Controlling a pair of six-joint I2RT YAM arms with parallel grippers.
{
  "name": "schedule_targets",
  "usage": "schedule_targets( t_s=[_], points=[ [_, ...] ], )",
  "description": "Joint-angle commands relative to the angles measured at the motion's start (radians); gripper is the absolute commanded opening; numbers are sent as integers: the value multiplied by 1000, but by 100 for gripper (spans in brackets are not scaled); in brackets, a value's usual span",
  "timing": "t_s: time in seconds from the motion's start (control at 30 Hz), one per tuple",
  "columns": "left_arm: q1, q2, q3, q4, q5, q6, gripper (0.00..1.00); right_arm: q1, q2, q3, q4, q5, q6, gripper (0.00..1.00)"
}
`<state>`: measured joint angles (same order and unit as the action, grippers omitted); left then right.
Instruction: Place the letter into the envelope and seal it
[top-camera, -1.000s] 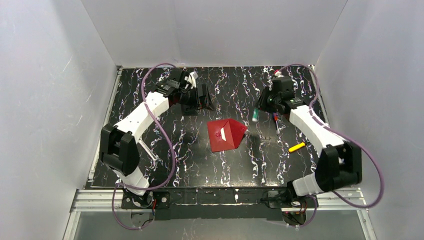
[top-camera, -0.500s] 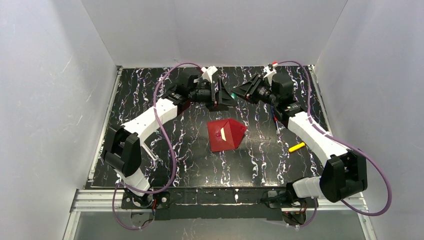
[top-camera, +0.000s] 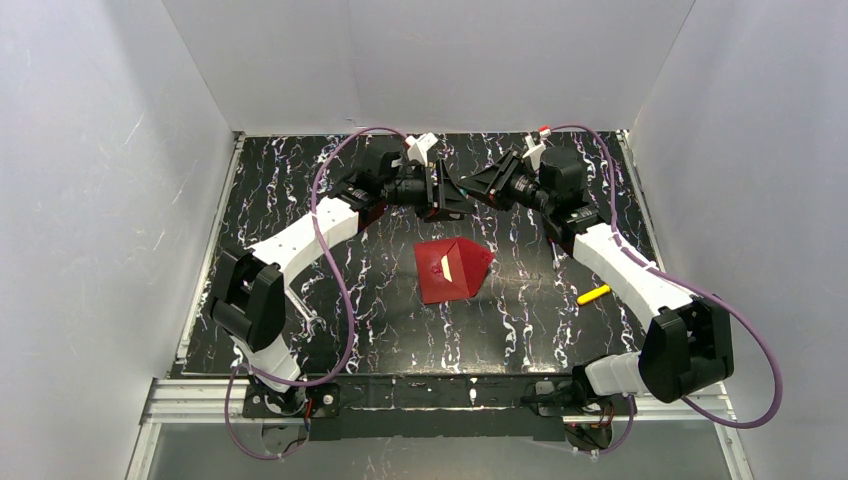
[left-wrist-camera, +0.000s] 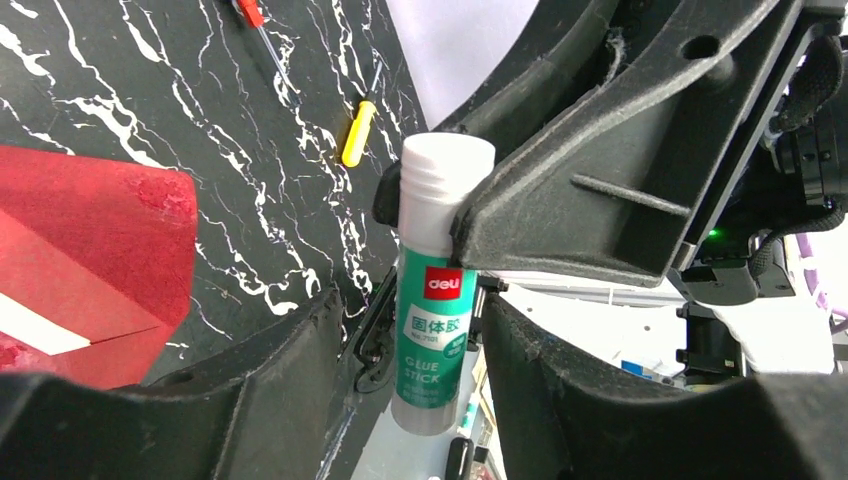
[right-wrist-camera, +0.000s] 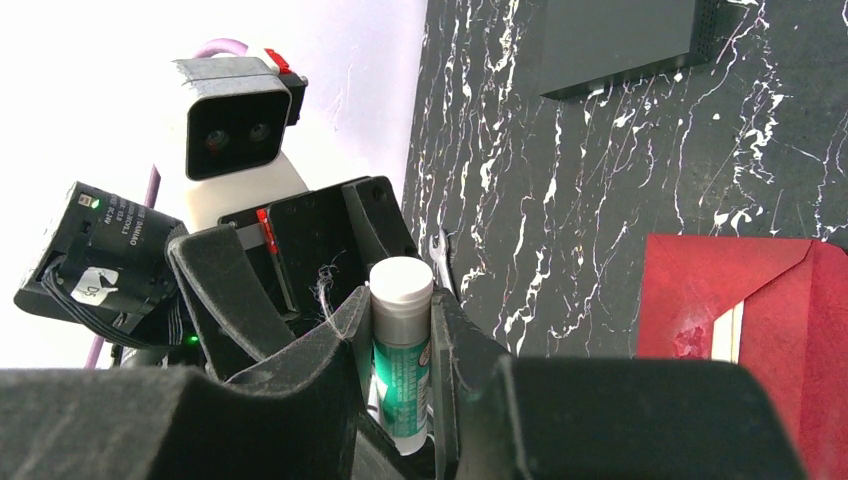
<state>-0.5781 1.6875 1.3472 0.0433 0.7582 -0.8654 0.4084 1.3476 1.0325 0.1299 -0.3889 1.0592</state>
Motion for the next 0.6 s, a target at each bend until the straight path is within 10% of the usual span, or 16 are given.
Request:
schedule_targets(
  t_s=[0.0,0.3,0.4,0.57],
  points=[
    [9,-39,-23,7,-13,-1,51,3,-14,1,10,-14,-14,24],
    [9,-35,-7,-10,3,30,0,3,-2,8,-15,-28,-40,32],
    [9,-44,16,-117,1,132,0,3,14,50,-99,-23,-87,54],
    [10,-69,70,-294,-4,338,0,3,61,142,-228,-74,-170,47]
  ],
)
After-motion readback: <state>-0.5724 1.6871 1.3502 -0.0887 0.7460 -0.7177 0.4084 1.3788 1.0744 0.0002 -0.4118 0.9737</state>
